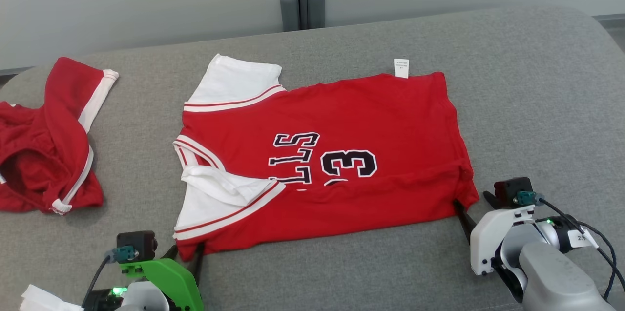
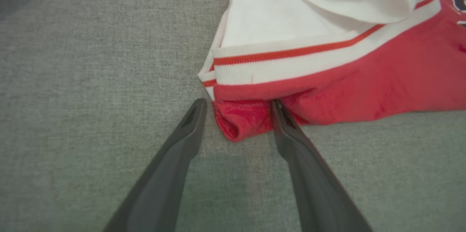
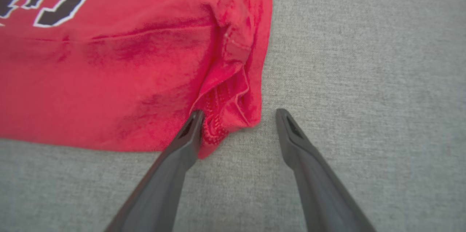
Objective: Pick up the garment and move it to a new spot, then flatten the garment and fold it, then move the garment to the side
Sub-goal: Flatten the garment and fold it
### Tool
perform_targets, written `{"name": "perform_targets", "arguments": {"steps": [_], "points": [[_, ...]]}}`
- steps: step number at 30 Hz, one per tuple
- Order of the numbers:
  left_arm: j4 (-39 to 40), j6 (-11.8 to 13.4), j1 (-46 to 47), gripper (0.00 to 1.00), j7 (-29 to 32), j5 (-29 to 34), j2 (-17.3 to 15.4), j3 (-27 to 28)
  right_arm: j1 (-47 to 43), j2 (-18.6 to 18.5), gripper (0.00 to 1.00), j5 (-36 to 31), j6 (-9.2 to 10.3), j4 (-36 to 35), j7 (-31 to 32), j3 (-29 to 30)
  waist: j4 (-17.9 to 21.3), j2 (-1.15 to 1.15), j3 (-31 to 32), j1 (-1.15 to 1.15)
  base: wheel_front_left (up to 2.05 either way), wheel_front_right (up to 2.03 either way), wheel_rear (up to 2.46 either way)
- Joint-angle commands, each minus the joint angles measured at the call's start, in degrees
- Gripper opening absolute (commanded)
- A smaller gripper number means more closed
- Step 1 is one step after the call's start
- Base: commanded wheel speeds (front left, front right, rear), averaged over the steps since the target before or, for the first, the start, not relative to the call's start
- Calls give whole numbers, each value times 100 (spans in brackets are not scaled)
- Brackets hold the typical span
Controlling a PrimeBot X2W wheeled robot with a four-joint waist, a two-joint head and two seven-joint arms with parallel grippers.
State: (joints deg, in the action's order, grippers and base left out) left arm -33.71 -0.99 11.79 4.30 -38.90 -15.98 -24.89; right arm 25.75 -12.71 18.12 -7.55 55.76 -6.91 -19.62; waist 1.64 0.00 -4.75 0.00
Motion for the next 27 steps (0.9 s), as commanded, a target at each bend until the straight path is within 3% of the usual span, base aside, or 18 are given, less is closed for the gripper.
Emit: {"name": "perform_targets", "arguments": {"steps": [1, 2, 4, 5, 12, 16, 27], "points": [[-106, -37, 54, 8, 57, -43, 48, -40, 39, -33, 100, -49, 12, 149, 30, -44, -1, 0, -33, 0, 0, 0, 0], [-139, -54, 70, 0, 70, -47, 55, -49, 65, -39, 100, -74, 12, 209, 31, -60, -7, 0, -39, 0, 0, 0, 0], [-204, -104, 84, 0, 116, -60, 64, -91, 101, -43, 41, -90, 13, 336, 8, -87, -26, 0, -38, 0, 0, 0, 0], [-219, -124, 98, 0, 96, -75, 56, -83, 110, -36, 0, -78, 13, 389, -16, -99, -34, 0, -30, 0, 0, 0, 0], [-66, -165, 7, 0, 6, -61, -117, -67, -2, -29, 0, 284, 13, 372, -275, -109, -70, 0, 138, 0, 0, 0, 0], [317, -61, -173, 0, 108, -33, -329, -52, -144, -91, 0, 597, 12, 129, -186, -196, -63, 0, 247, 0, 0, 0, 0], [2204, 502, -1307, 0, 1248, -303, -1007, -30, -948, -934, 0, 1409, 15, -1125, 1158, -385, -22, 0, 367, 0, 0, 0, 0]]}}
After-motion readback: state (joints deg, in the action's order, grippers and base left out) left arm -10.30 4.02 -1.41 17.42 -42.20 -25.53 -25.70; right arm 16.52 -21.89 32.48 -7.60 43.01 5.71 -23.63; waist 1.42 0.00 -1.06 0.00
